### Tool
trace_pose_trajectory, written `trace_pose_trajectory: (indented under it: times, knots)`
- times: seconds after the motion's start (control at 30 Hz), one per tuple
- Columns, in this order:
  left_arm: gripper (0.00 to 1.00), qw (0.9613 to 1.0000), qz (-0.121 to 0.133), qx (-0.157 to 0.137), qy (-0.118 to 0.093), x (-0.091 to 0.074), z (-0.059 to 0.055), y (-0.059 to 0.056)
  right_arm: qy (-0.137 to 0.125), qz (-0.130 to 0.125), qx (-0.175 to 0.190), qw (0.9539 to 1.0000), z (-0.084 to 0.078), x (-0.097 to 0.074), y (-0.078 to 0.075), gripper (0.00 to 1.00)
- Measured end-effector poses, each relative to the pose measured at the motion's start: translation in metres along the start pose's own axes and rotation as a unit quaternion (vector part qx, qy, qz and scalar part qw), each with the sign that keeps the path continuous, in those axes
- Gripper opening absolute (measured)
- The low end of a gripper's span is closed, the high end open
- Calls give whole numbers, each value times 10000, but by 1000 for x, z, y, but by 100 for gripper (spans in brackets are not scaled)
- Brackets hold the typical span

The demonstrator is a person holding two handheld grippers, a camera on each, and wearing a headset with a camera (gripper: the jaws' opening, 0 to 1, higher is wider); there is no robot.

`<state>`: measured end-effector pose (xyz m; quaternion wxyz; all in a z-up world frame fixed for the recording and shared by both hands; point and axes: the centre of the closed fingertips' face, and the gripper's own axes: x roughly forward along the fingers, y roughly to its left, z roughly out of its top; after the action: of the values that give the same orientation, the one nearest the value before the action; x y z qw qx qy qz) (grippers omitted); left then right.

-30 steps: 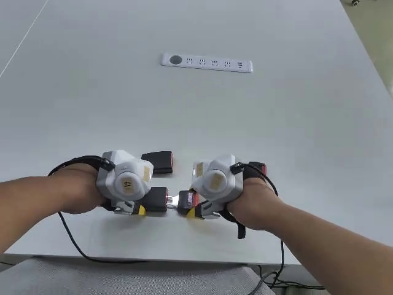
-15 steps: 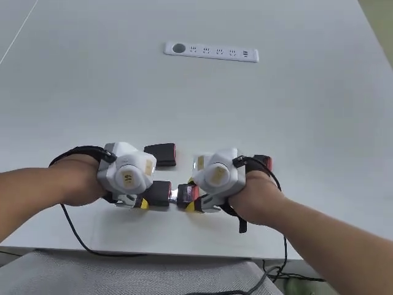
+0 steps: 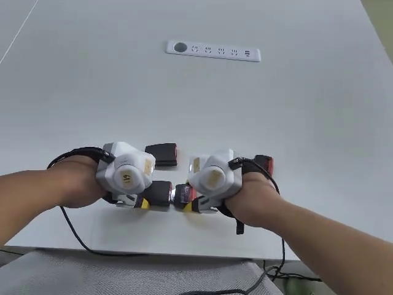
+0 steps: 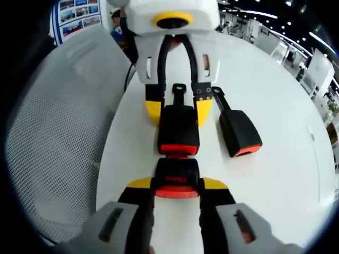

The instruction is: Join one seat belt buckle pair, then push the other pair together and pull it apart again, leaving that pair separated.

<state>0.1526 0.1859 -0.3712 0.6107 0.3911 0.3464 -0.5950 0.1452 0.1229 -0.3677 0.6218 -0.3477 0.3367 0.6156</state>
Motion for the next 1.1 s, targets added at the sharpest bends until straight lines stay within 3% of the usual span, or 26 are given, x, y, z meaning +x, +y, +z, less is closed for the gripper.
trace_pose_trajectory:
  times: [0.5, 1.1]
  knots:
    - [31, 10000, -28, -34, -11, -1, -2, 2, 85, 41, 131, 9999, -2, 1, -4, 31]
    - [33, 9998, -31, -54, 187, 0, -2, 2, 120, 94, 182, 9997, 0, 2, -5, 33]
